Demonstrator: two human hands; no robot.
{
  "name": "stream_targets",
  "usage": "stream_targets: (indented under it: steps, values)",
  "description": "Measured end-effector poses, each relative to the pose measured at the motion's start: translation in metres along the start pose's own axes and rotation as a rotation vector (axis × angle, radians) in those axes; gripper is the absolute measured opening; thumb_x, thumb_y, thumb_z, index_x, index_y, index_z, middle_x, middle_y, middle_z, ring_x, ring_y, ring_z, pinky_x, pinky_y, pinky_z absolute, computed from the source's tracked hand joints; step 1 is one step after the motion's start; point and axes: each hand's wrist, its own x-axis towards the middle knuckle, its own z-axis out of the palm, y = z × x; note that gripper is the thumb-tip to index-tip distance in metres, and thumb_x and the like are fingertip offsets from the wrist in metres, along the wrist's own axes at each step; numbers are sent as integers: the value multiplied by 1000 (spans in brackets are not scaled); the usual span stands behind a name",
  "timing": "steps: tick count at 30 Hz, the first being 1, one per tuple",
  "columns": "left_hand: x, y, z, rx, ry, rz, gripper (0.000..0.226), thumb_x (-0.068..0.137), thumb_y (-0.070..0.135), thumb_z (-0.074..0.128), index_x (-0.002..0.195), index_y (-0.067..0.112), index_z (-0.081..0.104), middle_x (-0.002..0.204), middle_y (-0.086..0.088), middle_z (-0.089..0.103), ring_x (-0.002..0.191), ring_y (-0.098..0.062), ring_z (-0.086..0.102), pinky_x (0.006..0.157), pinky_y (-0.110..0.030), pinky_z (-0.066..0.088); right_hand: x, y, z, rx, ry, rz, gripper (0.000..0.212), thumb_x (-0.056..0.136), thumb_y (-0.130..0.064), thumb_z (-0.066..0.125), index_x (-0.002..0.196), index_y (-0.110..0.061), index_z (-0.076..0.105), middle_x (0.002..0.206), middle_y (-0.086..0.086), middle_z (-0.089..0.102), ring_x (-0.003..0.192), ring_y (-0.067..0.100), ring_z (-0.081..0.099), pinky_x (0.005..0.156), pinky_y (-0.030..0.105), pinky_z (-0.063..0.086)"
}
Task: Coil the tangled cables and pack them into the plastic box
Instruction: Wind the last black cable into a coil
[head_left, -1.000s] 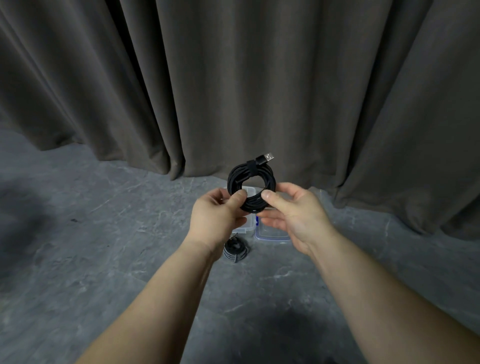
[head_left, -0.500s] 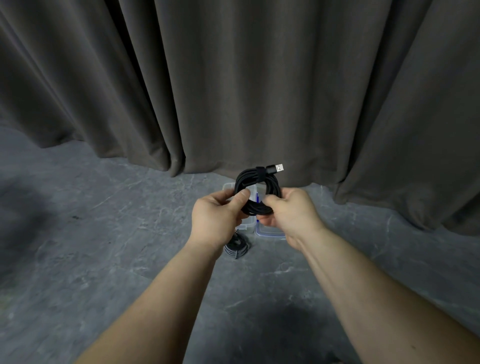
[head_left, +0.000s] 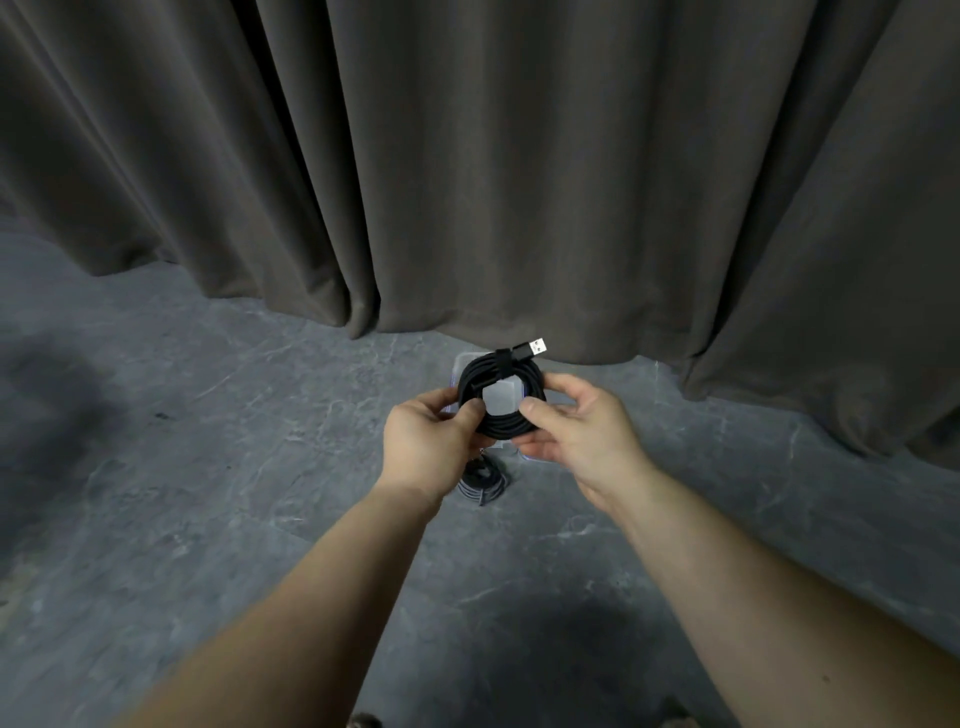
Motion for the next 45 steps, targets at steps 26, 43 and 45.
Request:
stream_targets:
  steps: [26,43,45]
  values:
    - [225,-264,-69,103,136,-390,6,91,10,65,84,12,66,83,-8,68,81,-20,66,66,-25,51,229,294,80,-302,-23,362,21,91,-7,61,111,-4,67,82,-1,65,73,14,61,84,35,54]
    - [268,-339,-84,-8,197,-528,56,91,28,66,140,22,41,126,-5,57,106,-18,59,95,-41,50,261,345,125,-959,79,194,31,98,-18,47,122,-1,57,131,16,47,125,27,43,103,22,24]
    - [268,-341,-83,-83,165,-555,63,94,28,62,148,20,31,135,-5,55,104,-15,57,79,-34,53,263,348,127,-1019,61,193,32,98,-19,45,123,-2,55,132,15,48,125,27,42,105,26,25]
